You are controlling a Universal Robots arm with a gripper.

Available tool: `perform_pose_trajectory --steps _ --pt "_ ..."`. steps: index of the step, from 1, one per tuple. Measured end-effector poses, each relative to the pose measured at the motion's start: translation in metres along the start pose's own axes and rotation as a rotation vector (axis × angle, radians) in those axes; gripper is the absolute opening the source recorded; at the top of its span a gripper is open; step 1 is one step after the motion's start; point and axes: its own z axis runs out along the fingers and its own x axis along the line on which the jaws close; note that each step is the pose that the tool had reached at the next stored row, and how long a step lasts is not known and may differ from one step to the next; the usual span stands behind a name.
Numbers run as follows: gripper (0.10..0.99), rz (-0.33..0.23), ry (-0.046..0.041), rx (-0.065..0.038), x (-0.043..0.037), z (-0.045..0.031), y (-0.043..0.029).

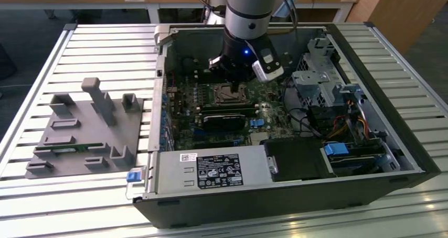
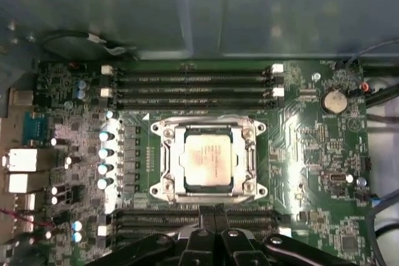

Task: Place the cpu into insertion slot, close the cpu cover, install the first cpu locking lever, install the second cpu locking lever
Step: 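Install the second cpu locking lever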

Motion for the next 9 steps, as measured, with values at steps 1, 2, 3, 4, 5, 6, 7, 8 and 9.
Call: perform_pose_trajectory --steps 1,2,3,4,5,6,7,8,9 --pt "0.106 0.000 0.0001 -0.008 0.0000 0.0007 -0.0005" --pt "0.106 0.000 -0.0001 -0.009 -0.0001 0.0018 -0.0008" --pt "0.106 0.000 -0.0001 -0.009 0.0000 0.0034 -0.0012" --pt "0.106 0.000 0.0000 -0.009 0.0002 0.0051 -0.0018" --pt "0.106 0.000 0.0001 -0.008 0.0012 0.0069 -0.0022" --pt "0.106 0.000 0.0001 -0.008 0.0026 0.0086 -0.0027" --pt "0.106 0.000 0.0002 -0.008 0.0046 0.0104 -0.0032" --pt "0.106 0.000 0.0000 -0.008 0.0074 0.0118 -0.0036" --pt "0.106 0.000 0.0001 -0.008 0.0108 0.0130 -0.0040"
